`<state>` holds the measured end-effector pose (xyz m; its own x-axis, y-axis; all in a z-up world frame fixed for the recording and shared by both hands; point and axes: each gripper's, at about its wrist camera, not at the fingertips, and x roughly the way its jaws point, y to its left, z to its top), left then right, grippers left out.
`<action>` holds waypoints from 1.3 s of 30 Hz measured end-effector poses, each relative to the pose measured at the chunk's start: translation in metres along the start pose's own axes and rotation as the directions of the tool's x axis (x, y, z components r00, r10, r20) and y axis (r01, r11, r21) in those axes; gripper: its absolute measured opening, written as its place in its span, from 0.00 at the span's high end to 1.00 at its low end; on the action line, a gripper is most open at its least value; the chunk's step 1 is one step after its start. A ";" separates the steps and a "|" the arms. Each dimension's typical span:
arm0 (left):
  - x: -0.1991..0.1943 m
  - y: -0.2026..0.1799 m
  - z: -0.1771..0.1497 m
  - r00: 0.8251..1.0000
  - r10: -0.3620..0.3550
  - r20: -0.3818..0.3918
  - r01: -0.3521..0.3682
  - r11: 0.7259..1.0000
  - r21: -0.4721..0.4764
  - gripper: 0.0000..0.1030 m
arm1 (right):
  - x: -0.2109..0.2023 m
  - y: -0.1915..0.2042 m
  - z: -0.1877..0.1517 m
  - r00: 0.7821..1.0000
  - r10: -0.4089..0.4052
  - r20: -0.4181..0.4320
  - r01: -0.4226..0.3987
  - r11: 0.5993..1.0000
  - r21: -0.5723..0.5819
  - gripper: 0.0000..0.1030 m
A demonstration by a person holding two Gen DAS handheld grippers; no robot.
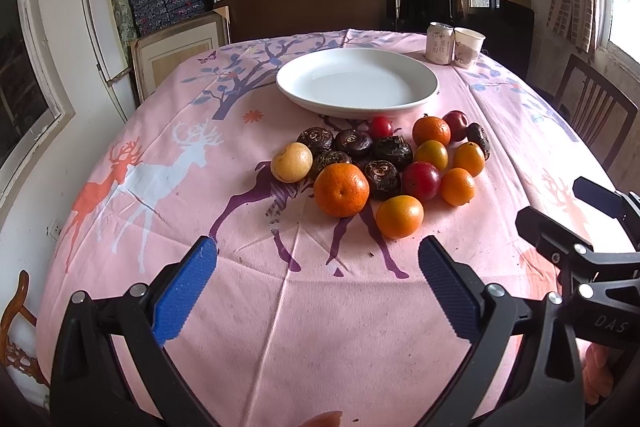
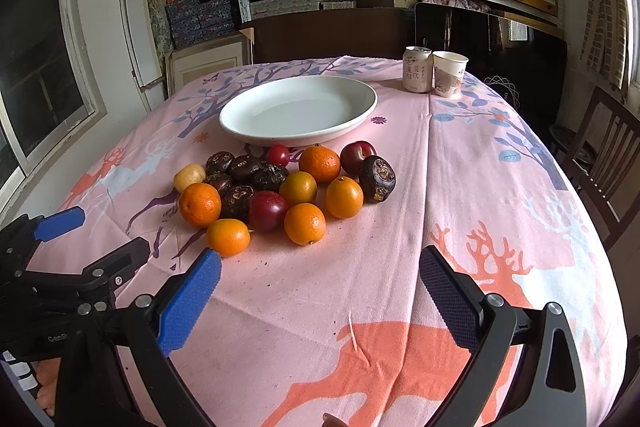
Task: Organize fruits
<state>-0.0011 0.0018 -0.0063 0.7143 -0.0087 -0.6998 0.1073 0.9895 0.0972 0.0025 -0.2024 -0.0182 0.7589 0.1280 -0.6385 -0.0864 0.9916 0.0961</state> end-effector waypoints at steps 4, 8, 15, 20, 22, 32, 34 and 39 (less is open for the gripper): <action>0.001 0.000 0.000 1.000 0.001 0.000 -0.001 1.000 0.001 0.04 | 0.000 0.001 0.000 1.000 0.001 0.001 -0.001 1.000 -0.001 0.03; 0.001 0.000 0.000 1.000 0.000 -0.003 0.000 1.000 0.001 0.04 | 0.000 0.001 0.000 1.000 0.001 -0.001 -0.001 1.000 -0.002 0.03; 0.006 0.000 -0.001 1.000 -0.002 -0.014 0.002 1.000 0.000 0.04 | -0.002 0.004 -0.001 1.000 0.003 0.003 -0.003 1.000 -0.012 0.03; 0.006 0.000 -0.002 1.000 -0.001 -0.016 0.001 1.000 0.000 0.04 | -0.003 0.004 -0.001 1.000 0.005 0.005 -0.005 1.000 -0.012 0.03; 0.006 0.000 -0.002 1.000 -0.002 -0.014 0.002 1.000 0.000 0.04 | -0.005 0.005 -0.001 1.000 0.005 0.008 -0.005 1.000 -0.013 0.03; 0.006 -0.001 -0.003 1.000 -0.003 -0.018 0.003 1.000 0.000 0.04 | -0.007 0.005 -0.001 1.000 0.007 0.013 -0.007 1.000 -0.017 0.03; 0.007 -0.002 -0.003 1.000 -0.003 -0.018 0.003 1.000 0.000 0.04 | -0.008 0.005 -0.001 1.000 0.008 0.013 -0.008 1.000 -0.017 0.03; 0.007 -0.002 -0.003 1.000 -0.002 -0.017 0.002 1.000 0.000 0.04 | -0.008 0.006 -0.001 1.000 0.008 0.013 -0.008 1.000 -0.017 0.03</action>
<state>0.0012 0.0006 -0.0134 0.7021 -0.0085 -0.7120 0.1093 0.9894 0.0959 -0.0047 -0.1976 -0.0131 0.7668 0.1357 -0.6274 -0.1034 0.9907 0.0879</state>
